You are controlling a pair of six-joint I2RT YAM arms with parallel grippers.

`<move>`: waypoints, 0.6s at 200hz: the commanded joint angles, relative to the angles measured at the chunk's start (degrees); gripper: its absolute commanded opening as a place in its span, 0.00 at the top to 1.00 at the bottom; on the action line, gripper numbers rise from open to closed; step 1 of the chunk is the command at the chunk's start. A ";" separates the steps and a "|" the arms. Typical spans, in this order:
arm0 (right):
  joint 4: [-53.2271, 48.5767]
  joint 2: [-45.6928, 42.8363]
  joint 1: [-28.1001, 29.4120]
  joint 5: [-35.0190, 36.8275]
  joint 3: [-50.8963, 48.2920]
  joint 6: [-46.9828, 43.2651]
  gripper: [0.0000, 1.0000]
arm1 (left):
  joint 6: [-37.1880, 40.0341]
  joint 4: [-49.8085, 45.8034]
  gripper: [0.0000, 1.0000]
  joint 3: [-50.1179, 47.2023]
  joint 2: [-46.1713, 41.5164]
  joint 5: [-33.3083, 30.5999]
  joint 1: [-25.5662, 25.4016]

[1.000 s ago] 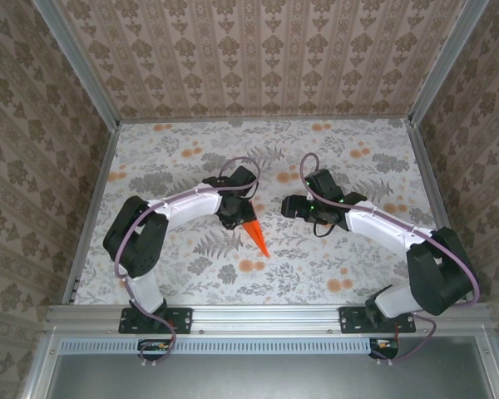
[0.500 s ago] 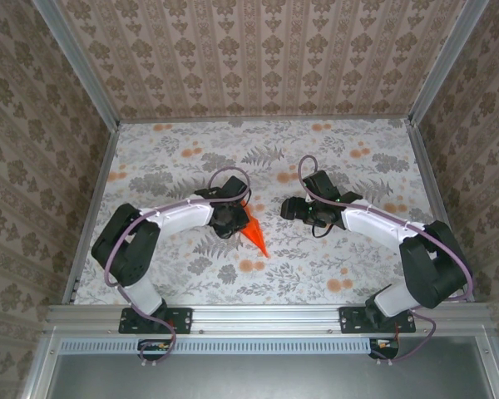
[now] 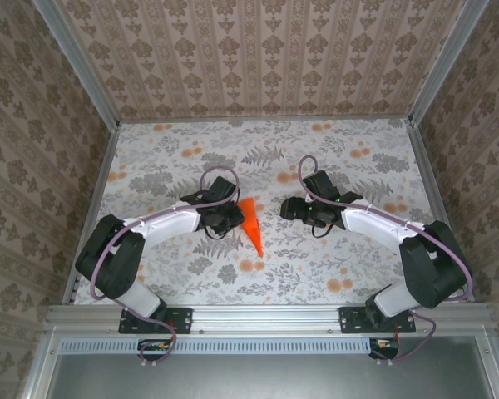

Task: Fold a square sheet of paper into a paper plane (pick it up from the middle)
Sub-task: Turn over a paper plane at the center of the table.

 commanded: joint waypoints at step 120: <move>-1.11 -2.53 -0.11 -1.91 1.96 -0.74 0.22 | 10.30 9.57 1.00 0.96 -1.36 10.42 1.84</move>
